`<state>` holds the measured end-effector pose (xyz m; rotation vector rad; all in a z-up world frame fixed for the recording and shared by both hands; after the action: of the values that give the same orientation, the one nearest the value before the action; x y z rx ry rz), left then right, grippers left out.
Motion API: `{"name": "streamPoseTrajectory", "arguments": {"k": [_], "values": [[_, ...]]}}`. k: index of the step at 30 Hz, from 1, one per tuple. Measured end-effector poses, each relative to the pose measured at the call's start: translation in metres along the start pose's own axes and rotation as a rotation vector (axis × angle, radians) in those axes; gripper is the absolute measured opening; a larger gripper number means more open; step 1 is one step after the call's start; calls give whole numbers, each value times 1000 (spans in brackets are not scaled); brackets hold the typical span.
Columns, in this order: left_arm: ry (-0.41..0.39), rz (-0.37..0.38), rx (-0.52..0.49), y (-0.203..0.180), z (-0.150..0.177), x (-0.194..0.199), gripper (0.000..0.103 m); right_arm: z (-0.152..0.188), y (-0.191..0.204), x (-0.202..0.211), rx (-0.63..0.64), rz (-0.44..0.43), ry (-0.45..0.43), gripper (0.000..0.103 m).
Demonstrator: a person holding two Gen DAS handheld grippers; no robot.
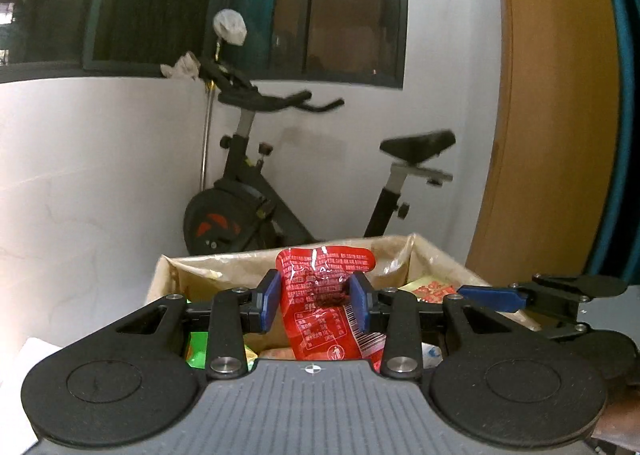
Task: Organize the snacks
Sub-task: 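Carry the gold and red packets over the box and open both tools, then lower both tools to the table toward the yellow snack and jerky packet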
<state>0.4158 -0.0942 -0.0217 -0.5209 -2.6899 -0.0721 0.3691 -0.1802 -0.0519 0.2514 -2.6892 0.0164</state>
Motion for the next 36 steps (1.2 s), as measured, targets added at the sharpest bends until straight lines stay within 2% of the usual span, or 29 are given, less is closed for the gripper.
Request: {"name": "streamPoseTrajectory", "arguments": {"k": [3,8,12,20,24,26,31,36], "values": [[42,-6,-27,-3,10,-10,42,10,-2,-8,-11,8,30,56],[101,-34,-2,14,26,-16,56,23,-7,-9,-15,42,61,61],[111,-38,43,29,34,-1,57,26,-8,4,-18,53,35,60],[92,-24,87,45,44,51,57,31,-11,52,-96,62,-64,60],[88,-74,38,46,55,76,57,37,-2,74,-69,85,-113,60],[98,-85,52,49,65,86,57,43,2,81,-66,83,-125,60],[117,-85,122,56,91,98,57,64,10,86,-95,77,-114,60],[171,-91,179,60,122,88,57,92,14,76,-115,72,-50,60]]}}
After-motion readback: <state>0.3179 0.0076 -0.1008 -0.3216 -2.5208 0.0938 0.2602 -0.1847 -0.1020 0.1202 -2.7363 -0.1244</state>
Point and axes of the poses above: each gripper's, at about its wrist camera, not at the fingertips, and x roughly against the way its jaws point, y to its left, z to its underside, the point moved 9 cm from there along -x, roughly the way its jaws point, and after that the axes turned 2 degrees about y, right-handed, at the moved point
